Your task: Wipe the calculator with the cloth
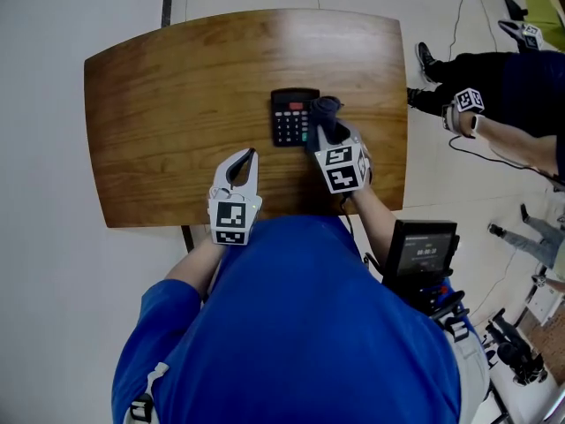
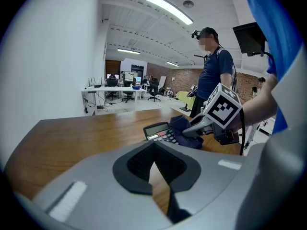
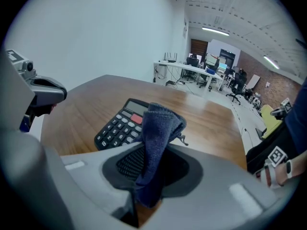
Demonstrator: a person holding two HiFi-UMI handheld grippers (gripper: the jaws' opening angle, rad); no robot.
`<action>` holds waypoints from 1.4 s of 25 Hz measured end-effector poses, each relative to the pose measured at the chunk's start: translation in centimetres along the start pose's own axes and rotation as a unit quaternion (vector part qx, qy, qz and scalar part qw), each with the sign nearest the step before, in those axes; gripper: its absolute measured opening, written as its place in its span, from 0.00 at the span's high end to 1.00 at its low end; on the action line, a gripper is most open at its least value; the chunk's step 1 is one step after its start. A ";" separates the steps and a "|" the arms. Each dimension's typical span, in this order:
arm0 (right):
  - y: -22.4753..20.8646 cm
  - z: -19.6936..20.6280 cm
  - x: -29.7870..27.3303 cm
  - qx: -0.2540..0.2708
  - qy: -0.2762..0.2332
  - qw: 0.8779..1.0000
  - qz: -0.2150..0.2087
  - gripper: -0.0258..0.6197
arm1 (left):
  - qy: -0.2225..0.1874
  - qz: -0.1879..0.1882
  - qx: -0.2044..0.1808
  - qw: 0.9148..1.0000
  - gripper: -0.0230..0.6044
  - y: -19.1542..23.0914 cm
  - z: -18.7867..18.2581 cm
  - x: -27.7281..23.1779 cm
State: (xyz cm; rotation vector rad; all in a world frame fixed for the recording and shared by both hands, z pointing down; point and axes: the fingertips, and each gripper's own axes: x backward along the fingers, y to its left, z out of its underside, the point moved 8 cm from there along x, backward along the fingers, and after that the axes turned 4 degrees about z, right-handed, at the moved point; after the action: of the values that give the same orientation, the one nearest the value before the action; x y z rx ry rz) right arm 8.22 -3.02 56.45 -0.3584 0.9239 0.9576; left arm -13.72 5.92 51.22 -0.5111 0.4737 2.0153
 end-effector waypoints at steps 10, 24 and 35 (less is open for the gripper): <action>6.0 -4.0 0.5 0.049 -0.032 0.996 -0.072 0.82 | 0.000 -0.017 0.006 1.000 0.95 0.0 -0.7 1.3; 5.1 -2.4 -0.4 0.038 -0.007 0.998 -0.059 0.82 | 0.008 -0.011 -0.004 1.000 0.95 0.0 -0.7 1.1; 1.1 1.1 0.0 0.015 0.020 1.000 -0.015 0.82 | 0.014 -0.001 -0.008 1.000 0.95 0.1 0.4 0.8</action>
State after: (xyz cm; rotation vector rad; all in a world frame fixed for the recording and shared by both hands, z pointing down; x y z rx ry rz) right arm 7.86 -1.72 57.26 -0.3668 0.9664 0.9115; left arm -14.17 6.61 51.13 -0.5495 0.4736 2.0136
